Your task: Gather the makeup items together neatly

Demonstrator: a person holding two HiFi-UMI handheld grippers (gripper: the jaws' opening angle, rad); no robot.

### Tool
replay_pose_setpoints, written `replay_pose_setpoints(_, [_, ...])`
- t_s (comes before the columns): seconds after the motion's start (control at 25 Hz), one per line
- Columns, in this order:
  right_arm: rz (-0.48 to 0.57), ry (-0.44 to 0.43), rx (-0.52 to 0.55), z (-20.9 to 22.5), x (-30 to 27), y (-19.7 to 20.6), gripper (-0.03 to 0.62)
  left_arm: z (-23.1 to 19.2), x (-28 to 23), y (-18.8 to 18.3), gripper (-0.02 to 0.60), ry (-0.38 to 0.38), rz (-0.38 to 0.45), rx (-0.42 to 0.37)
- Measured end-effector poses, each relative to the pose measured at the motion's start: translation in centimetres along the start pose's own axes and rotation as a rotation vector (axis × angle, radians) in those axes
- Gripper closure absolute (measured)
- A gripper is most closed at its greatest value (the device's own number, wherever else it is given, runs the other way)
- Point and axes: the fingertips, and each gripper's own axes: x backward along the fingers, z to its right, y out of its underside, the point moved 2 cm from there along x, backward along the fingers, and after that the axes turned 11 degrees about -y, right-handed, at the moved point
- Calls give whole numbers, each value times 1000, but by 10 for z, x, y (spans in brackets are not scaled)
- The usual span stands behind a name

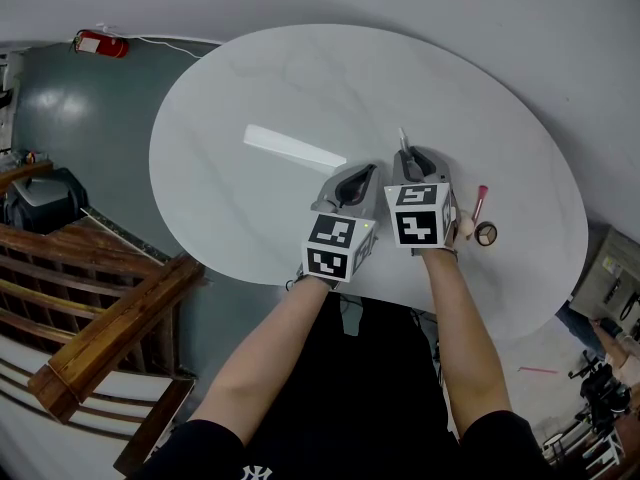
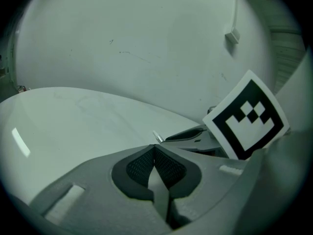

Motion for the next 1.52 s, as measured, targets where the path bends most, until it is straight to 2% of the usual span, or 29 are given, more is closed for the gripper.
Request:
replay_pose_setpoints(0.56, [67,-14,-44,-8,19,-5,517,5,10,-2,572,14,20,-9])
replay_pose_setpoints(1.04, [167,1,-79,-25,63,-1,517,24,39,-4,572,53,64,-42])
replay_pose_setpoints(1.52, [256,52,-106,-38,116,16,517,53,76,0,572,105,106,-94])
